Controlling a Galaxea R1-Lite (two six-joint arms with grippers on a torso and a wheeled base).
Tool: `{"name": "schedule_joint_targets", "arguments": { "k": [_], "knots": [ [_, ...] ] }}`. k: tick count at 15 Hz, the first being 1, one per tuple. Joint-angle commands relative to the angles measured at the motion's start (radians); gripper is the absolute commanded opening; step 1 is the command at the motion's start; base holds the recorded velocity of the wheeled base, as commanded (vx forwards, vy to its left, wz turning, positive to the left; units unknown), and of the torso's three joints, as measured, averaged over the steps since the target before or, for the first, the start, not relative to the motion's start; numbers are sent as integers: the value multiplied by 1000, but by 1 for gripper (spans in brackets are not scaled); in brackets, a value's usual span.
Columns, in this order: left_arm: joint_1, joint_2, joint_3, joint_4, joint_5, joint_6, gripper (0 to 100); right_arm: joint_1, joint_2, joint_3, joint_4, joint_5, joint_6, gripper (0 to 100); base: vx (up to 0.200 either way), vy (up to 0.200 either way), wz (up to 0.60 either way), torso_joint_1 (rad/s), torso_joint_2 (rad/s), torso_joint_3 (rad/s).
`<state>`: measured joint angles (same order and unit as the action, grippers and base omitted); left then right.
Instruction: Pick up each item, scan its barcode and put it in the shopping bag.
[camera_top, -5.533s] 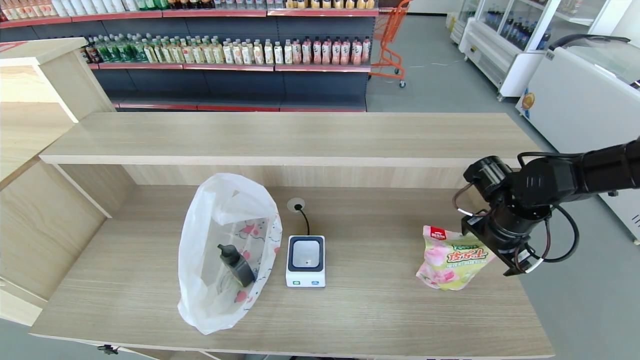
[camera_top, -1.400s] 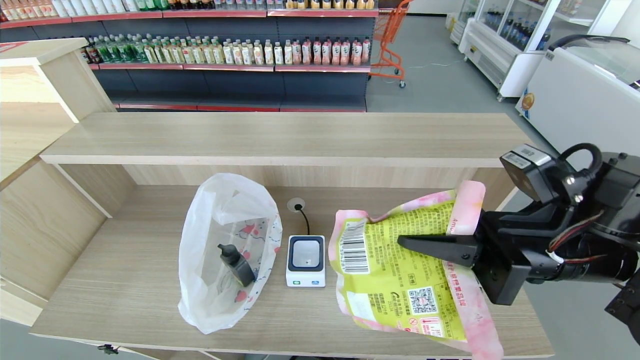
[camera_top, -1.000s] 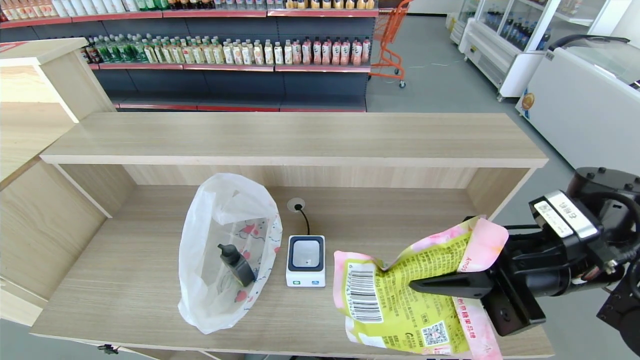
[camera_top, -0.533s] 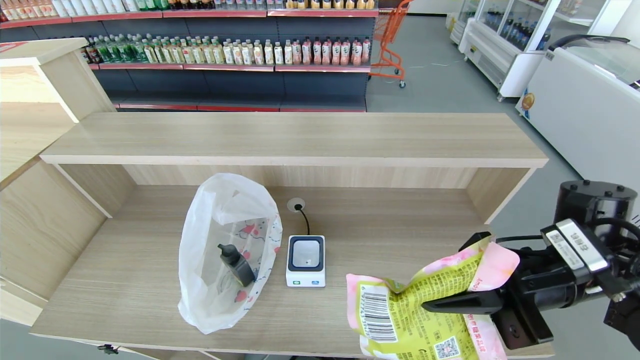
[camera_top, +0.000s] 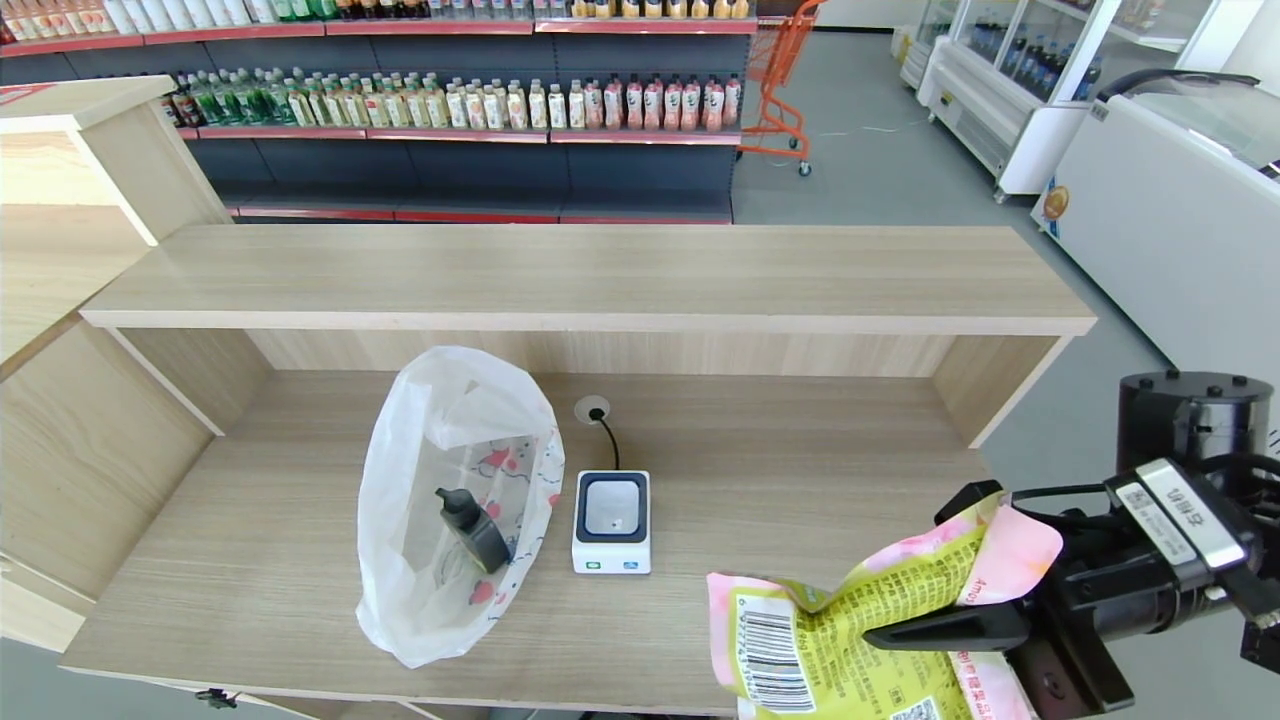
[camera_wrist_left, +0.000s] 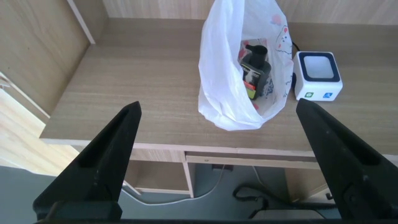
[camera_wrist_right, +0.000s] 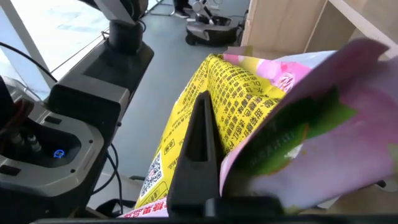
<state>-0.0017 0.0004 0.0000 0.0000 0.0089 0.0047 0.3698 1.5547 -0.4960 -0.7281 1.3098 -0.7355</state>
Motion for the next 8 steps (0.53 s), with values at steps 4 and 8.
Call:
{"name": "schedule_joint_targets", "arguments": {
  "k": [4,8],
  "knots": [
    [0,1,0,0,-1,0,100,0,-25,0,49,0,-41,0,0,0,0,0,0,0],
    [0,1,0,0,0,0,100,-2,-45,-1,79,-1,-50,0,0,0,0,0,0,0]
  ]
}}
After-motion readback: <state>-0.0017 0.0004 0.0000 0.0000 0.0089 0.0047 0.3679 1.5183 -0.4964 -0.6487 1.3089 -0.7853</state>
